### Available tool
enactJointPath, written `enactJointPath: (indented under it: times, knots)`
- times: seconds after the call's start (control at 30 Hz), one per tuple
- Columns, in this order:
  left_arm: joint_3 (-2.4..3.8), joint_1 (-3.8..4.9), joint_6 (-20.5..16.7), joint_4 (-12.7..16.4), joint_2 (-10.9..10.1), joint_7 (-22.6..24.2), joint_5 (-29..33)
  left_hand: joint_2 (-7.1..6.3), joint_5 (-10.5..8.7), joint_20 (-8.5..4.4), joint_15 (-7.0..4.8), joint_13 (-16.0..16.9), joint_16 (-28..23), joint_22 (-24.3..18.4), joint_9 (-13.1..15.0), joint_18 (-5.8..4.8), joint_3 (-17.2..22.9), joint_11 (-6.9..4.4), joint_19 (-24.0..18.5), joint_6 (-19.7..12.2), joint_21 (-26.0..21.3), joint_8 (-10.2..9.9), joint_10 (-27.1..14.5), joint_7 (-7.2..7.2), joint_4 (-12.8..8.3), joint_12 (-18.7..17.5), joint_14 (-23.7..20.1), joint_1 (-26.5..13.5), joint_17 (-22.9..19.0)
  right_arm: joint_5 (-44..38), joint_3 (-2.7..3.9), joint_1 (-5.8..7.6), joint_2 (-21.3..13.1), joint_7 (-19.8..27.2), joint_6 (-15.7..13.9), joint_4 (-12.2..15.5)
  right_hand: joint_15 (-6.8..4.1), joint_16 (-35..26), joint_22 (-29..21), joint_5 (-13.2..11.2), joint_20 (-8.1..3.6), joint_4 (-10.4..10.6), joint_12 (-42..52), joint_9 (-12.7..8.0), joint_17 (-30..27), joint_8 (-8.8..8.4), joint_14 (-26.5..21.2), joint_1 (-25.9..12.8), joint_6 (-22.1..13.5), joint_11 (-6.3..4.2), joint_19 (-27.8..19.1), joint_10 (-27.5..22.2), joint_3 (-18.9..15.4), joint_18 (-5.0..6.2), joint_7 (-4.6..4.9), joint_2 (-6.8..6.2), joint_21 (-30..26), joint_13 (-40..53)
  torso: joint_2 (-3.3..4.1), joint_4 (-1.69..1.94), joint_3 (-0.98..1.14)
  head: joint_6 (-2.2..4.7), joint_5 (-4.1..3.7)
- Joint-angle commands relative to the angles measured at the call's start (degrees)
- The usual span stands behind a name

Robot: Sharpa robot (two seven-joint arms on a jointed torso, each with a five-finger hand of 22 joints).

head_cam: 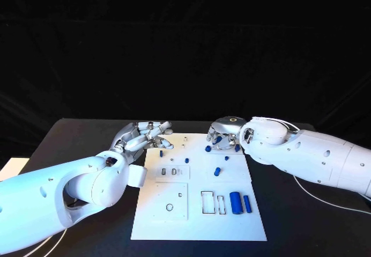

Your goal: Assemble the parts on the task board

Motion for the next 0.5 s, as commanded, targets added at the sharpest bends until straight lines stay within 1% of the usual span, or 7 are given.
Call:
enactJointPath:
  times: [0.03,0.2,0.3,0.43,0.5]
  knots:
    - [0.08,0.12,1.27,0.33,-0.03,0.03,0.22,-0.33,0.23,0.13,0.04,0.02,0.28,0.05,-0.06,0.72,0.24,0.09,-0.09,-0.28,0.03,-0.31,-0.22,0.18,-0.22,-0.31,-0.44,-0.18,0.05,-1.9,0.02,0.03,0.36,-0.31,2.11,-0.2,-0.27,1.5,0.45,-0.34,0.25,0.05,0.14,0.07,1.38,-0.16,1.88,-0.18,0.06,-0.08,-0.41,-0.49,0.48,0.19,-0.49,-0.2,0.68,-0.02,0.54,0.09,0.06,-0.01,0.08]
    - [0.1,0.16,1.41,0.47,-0.05,-0.1,0.22,-0.32,0.23,0.14,0.05,0.02,0.33,0.06,-0.06,0.71,0.24,0.11,-0.12,-0.31,0.02,-0.32,-0.24,0.2,-0.23,-0.31,-0.52,-0.19,0.13,-1.94,0.02,0.04,0.69,-0.39,2.09,-0.47,-0.24,3.74,1.1,-0.38,0.34,0.3,0.13,0.09,3.48,-0.13,1.73,-0.22,0.18,-0.04,-0.79,-0.61,0.82,0.21,-0.45,-0.3,1.68,-0.03,0.84,0.16,0.08,0.08,-0.03]
    - [0.1,0.17,1.48,0.42,-0.05,-0.16,0.22,-0.32,0.23,0.14,0.06,0.02,0.35,0.07,-0.06,0.71,0.24,0.12,-0.14,-0.33,0.01,-0.33,-0.26,0.21,-0.24,-0.31,-0.57,-0.2,0.17,-2.04,0.02,0.04,0.8,-0.45,1.94,-0.53,-0.24,4.87,1.36,-0.38,0.38,0.46,0.15,0.1,4.64,-0.11,1.73,-0.27,0.24,-0.04,-0.92,-0.6,0.95,0.21,-0.44,-0.27,2.08,-0.02,0.96,0.2,0.05,-0.03,-0.1]
    - [0.11,0.17,1.57,0.29,-0.03,-0.22,0.22,-0.31,0.23,0.16,0.09,0.03,0.43,0.08,-0.06,0.7,0.23,0.15,-0.21,-0.38,-0.02,-0.35,-0.32,0.24,-0.26,-0.32,-0.73,-0.22,0.33,-2.24,0.01,0.04,0.94,-0.43,1.77,-0.58,-0.25,6.43,1.77,-0.4,0.44,0.75,0.19,0.1,6.14,-0.11,1.74,-0.41,0.33,-0.03,-1.1,-0.52,1.11,0.23,-0.41,-0.31,2.73,-0.01,1.19,0.18,0.0,0.07,-0.07]
    - [0.11,0.18,1.61,0.23,0.0,-0.25,0.22,-0.31,0.23,0.16,0.09,0.03,0.43,0.08,-0.06,0.7,0.23,0.15,-0.21,-0.38,-0.02,-0.35,-0.32,0.24,-0.26,-0.32,-0.73,-0.22,0.33,-2.29,0.01,0.04,1.07,-0.4,1.86,-0.67,-0.26,6.85,1.92,-0.41,0.46,0.85,0.2,0.11,6.52,-0.11,1.72,-0.43,0.36,-0.04,-1.16,-0.49,1.19,0.23,-0.41,-0.3,2.96,-0.01,1.26,0.17,0.0,0.0,-0.06]
